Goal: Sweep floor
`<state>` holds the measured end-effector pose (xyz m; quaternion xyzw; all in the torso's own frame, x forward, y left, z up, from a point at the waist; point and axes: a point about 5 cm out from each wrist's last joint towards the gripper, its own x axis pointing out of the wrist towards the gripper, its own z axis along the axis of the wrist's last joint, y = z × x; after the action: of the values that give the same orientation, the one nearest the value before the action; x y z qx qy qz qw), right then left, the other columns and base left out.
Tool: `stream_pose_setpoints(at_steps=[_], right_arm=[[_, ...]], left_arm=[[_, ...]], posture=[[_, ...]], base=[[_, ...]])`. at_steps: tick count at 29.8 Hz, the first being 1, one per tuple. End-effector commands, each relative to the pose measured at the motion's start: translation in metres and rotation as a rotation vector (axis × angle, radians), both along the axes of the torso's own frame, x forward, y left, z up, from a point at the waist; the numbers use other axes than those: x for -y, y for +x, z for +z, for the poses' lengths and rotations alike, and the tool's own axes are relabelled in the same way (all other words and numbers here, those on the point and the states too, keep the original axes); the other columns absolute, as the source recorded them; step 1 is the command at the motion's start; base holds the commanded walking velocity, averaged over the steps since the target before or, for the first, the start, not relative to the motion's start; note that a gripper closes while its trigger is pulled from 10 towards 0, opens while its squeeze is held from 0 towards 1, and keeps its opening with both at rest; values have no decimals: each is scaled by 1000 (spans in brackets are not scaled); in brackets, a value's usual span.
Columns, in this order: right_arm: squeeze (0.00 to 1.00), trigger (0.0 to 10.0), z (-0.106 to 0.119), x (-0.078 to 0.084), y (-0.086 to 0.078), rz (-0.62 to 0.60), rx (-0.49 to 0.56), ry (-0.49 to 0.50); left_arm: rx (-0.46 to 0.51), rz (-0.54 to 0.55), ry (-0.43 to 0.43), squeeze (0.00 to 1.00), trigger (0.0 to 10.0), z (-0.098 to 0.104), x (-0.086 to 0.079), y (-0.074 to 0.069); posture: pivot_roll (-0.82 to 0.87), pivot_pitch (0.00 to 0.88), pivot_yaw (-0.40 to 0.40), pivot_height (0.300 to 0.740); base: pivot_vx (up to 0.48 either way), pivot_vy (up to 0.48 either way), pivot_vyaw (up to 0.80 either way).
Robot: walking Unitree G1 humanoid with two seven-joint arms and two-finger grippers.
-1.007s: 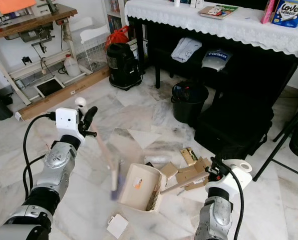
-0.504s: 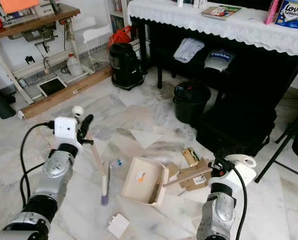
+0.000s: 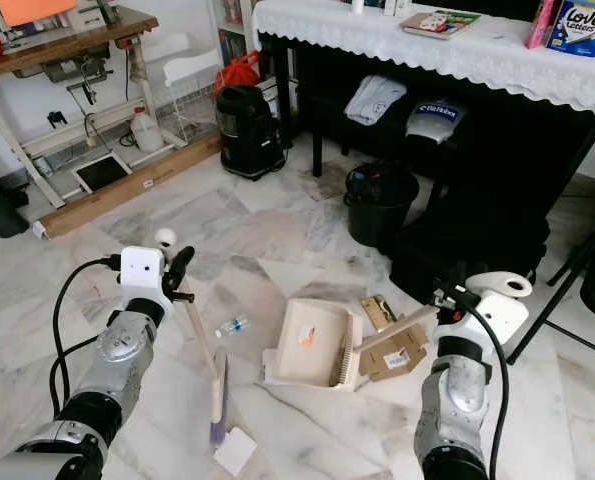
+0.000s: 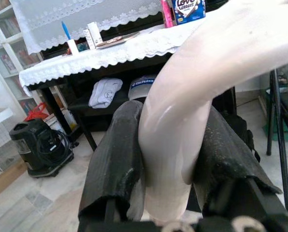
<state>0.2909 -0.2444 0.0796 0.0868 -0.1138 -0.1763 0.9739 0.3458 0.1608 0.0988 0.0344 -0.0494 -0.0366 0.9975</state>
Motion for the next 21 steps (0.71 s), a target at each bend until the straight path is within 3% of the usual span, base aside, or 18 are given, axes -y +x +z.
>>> stream_pose_setpoints(at_steps=[1, 5, 16, 21], right_arm=[[0, 10000, 13, 3, 4, -10, 50, -24], [0, 10000, 13, 2, 2, -9, 50, -40], [0, 10000, 8, 8, -21, -33, 49, -78], [0, 10000, 7, 13, -30, -36, 38, -95]], left_arm=[[76, 21, 5, 0, 10000, 18, -8, 7], [85, 32, 8, 0, 10000, 20, -12, 8], [58, 66, 14, 0, 10000, 4, -22, -3], [51, 44, 30, 0, 10000, -1, -16, -8]], posture=[[-148, 0, 53, 740], [-163, 0, 62, 740], [-205, 0, 87, 740], [-182, 0, 82, 740]], base=[[0, 0, 0], [0, 0, 113], [0, 0, 757], [0, 0, 781]])
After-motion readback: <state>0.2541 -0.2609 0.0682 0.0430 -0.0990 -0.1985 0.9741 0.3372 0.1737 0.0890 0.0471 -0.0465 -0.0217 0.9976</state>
